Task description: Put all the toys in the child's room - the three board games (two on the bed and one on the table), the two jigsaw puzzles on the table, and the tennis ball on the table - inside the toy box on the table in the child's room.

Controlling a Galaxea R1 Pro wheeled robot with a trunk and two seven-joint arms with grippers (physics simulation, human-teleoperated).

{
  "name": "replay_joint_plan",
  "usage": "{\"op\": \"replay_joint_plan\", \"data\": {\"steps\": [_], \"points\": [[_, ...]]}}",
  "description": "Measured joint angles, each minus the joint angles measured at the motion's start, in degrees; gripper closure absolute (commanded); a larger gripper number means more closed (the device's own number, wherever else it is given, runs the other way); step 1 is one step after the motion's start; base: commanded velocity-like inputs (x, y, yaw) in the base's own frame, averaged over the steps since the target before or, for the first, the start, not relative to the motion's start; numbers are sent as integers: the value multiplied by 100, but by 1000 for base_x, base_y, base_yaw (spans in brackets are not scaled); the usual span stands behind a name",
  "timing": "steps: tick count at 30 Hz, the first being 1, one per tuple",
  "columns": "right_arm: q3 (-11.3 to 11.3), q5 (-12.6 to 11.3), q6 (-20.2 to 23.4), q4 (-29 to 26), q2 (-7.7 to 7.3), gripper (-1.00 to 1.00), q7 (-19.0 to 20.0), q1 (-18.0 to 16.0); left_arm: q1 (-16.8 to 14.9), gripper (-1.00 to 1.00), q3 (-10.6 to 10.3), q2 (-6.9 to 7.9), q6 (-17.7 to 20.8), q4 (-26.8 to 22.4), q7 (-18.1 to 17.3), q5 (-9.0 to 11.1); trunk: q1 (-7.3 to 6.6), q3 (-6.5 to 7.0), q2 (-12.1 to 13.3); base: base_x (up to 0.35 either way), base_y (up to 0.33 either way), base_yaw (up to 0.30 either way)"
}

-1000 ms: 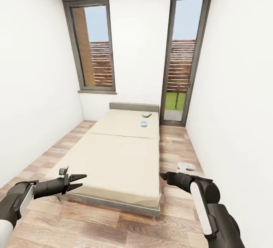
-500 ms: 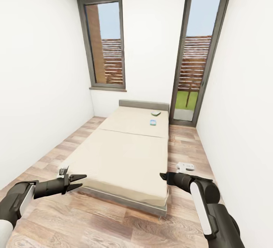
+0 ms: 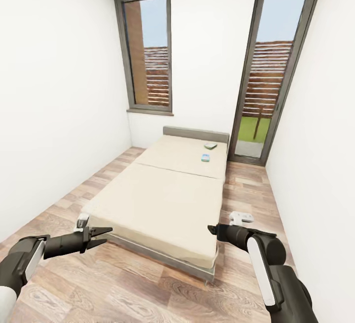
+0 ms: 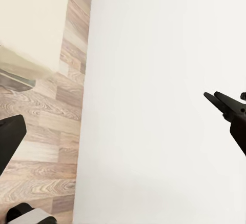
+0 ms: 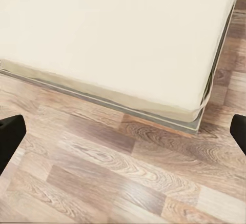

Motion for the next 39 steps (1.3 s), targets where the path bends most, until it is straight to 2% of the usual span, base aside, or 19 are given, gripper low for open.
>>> {"op": "replay_joint_plan", "data": {"steps": [26,39], "points": [[-4,-70,-2,87,0,-100,8,0,-1,-100,112,6,-1,2,-62,7,0,-215,0,0,-109,148],[-4,-80,-1,96,5,-100,8,0,-1,-100,112,2,-2,5,-43,6,0,-333,-1,0,-260,77]]}}
